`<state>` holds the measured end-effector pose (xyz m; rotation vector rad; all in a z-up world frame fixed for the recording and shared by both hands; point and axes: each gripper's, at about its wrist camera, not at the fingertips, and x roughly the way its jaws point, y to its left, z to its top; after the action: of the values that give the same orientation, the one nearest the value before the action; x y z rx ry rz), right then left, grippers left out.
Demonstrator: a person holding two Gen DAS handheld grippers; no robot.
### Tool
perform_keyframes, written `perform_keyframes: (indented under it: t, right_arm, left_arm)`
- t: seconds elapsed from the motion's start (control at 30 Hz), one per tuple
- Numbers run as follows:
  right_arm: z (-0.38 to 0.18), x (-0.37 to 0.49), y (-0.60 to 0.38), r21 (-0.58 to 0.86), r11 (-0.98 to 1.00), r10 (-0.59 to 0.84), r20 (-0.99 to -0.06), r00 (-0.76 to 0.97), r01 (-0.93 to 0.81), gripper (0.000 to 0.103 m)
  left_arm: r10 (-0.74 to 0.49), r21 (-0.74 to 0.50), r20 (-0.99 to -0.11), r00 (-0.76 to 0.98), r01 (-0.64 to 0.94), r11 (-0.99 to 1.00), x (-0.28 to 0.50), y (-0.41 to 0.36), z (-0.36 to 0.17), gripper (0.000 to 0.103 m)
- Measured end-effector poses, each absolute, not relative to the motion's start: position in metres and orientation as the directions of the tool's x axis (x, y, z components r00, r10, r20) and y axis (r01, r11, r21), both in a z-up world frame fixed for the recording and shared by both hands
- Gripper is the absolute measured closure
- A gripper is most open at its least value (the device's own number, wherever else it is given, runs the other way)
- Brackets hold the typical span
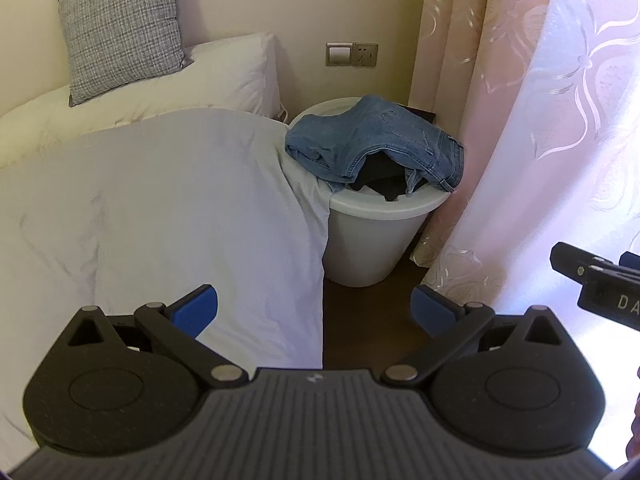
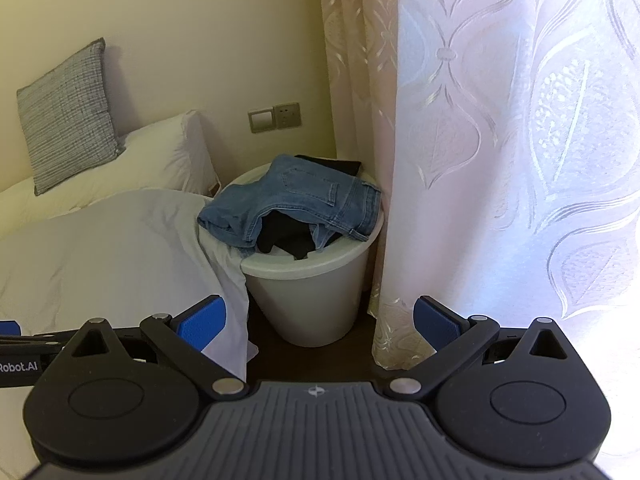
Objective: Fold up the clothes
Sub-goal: 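Move both grippers toward the blue jeans on the white bin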
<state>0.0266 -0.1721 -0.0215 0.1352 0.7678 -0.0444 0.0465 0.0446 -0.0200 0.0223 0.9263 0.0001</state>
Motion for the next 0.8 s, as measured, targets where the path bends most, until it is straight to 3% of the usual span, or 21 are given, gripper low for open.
perform_keyframes:
  t: [0.8]
  right_arm:
    - [-0.046,0.078,-0.177,0.081,0.994,0.012,-0.762,0.647,0.077,0.0]
  left_arm:
    - [0.042,0.048,-0.844,0.535,-0.002,0.999,0.099,0.028,-0.046,0.001]
